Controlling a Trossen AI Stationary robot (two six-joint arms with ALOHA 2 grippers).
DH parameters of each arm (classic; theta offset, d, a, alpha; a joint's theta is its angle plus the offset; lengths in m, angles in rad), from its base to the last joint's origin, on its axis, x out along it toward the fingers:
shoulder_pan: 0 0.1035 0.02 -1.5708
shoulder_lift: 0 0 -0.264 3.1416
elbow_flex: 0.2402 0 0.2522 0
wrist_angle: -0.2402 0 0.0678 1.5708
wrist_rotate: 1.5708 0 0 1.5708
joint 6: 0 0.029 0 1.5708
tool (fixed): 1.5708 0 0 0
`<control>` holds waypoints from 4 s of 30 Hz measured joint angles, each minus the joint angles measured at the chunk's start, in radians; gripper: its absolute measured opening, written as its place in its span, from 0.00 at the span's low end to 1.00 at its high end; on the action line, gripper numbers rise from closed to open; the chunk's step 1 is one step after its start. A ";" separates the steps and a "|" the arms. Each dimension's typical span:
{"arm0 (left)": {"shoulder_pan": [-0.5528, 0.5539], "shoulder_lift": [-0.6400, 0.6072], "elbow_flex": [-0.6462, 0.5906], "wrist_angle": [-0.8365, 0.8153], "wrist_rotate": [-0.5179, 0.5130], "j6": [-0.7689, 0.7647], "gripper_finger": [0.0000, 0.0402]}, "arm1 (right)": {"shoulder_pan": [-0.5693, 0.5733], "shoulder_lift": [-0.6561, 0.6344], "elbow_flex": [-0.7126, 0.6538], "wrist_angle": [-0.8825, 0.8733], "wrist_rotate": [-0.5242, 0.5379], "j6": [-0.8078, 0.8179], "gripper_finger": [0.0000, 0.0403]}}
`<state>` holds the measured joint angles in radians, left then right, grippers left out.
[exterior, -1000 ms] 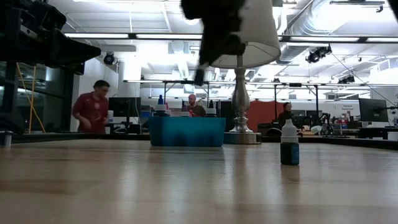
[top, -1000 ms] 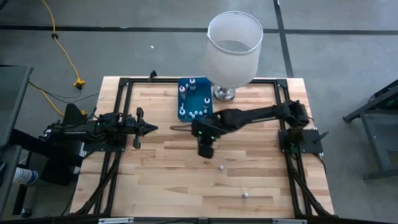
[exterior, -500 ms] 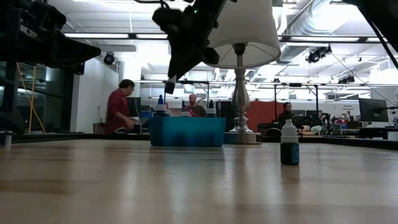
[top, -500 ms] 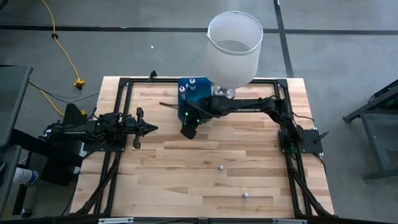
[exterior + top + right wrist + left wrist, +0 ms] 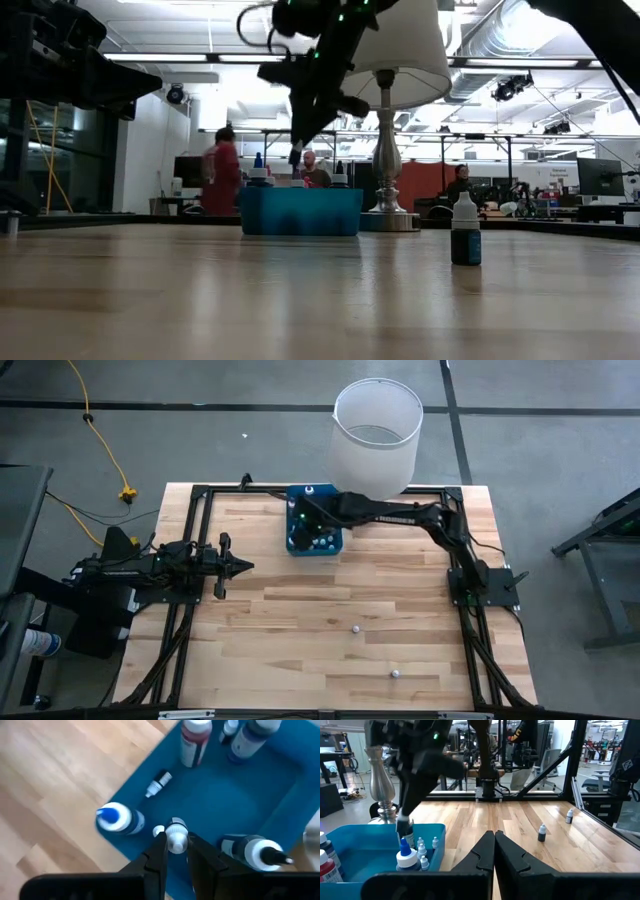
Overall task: Pick & Place food coloring
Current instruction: Put the right small blue food coloring bottle into the blue bin, then put the small black food coloring bottle into the blue bin
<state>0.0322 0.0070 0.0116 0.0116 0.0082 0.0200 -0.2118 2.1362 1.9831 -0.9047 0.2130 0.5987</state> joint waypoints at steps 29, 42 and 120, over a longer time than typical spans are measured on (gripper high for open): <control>0.000 0.000 0.000 0.000 0.000 0.000 0.00 | -0.053 0.169 -0.001 0.102 -0.005 0.188 0.14; 0.000 0.000 0.000 0.000 0.000 0.000 0.00 | -0.062 0.169 -0.001 0.087 -0.019 0.187 0.16; 0.000 0.000 0.000 0.000 0.000 0.000 0.00 | 0.472 -0.515 -0.566 -0.008 -0.227 -0.005 0.36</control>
<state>0.0322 0.0069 0.0116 0.0118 0.0082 0.0204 0.2604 1.6211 1.4174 -0.9128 -0.0142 0.5933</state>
